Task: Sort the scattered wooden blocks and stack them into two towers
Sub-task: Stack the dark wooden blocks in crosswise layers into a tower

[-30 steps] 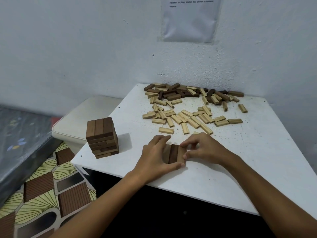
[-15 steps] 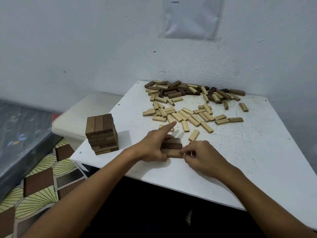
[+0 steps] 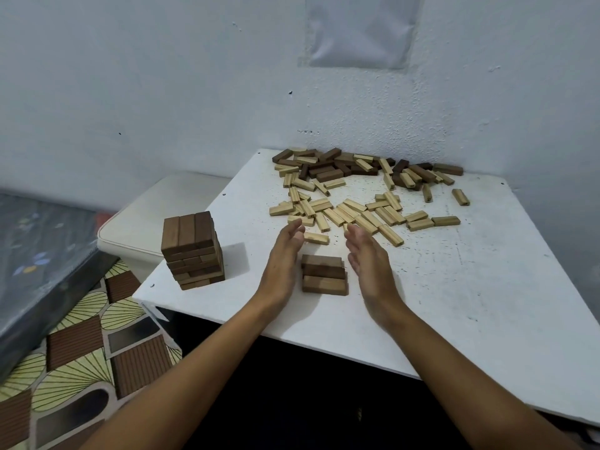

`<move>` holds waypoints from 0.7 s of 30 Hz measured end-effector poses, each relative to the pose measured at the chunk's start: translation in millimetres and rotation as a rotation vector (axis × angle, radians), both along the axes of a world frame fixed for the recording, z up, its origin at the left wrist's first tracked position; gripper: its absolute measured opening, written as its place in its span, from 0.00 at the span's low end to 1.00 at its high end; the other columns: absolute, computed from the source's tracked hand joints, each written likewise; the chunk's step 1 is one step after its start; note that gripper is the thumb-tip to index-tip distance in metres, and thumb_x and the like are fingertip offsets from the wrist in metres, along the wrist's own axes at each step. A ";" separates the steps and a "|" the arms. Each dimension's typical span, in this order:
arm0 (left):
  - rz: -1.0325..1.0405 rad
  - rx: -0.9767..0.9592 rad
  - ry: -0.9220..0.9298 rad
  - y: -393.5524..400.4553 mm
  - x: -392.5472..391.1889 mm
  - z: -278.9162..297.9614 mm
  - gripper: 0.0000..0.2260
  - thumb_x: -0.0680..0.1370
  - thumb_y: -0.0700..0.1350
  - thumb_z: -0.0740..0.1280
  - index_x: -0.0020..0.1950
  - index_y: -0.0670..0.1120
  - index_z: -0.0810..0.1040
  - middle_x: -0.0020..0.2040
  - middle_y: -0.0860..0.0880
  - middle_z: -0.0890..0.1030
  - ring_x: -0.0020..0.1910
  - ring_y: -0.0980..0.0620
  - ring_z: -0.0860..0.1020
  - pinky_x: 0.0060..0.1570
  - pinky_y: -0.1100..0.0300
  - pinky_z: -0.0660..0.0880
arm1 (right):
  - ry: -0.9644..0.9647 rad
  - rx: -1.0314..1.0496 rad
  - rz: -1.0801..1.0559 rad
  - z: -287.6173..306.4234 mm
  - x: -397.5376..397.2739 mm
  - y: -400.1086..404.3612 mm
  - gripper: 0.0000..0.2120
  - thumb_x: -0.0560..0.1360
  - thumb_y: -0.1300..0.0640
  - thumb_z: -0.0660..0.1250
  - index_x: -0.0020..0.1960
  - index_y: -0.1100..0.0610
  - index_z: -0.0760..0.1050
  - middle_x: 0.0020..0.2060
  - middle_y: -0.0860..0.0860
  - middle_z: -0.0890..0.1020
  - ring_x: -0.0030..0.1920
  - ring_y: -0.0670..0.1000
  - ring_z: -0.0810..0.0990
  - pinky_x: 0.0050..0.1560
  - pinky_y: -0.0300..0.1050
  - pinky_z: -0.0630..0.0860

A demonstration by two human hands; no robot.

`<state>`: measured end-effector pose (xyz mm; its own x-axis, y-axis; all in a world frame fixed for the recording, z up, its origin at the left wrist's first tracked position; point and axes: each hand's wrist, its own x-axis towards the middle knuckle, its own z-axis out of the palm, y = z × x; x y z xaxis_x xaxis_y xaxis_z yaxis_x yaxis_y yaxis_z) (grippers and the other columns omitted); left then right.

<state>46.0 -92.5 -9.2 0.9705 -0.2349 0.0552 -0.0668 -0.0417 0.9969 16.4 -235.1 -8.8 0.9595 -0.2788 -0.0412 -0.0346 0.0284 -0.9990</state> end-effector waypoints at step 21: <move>0.016 0.125 -0.086 -7.6 -10.6 -1.4 0.24 0.73 0.54 0.60 0.69 0.54 0.68 0.68 0.55 0.71 0.69 0.58 0.68 0.66 0.64 0.63 | -0.073 -0.043 -0.064 4.9 -4.9 15.8 0.22 0.81 0.56 0.61 0.74 0.51 0.63 0.66 0.45 0.70 0.67 0.44 0.68 0.63 0.39 0.66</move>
<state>35.4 -100.1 -10.6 0.9670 -0.2300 0.1096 -0.1500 -0.1664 0.9746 11.4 -219.4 -3.8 0.9398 -0.3393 0.0418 0.0392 -0.0144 -0.9991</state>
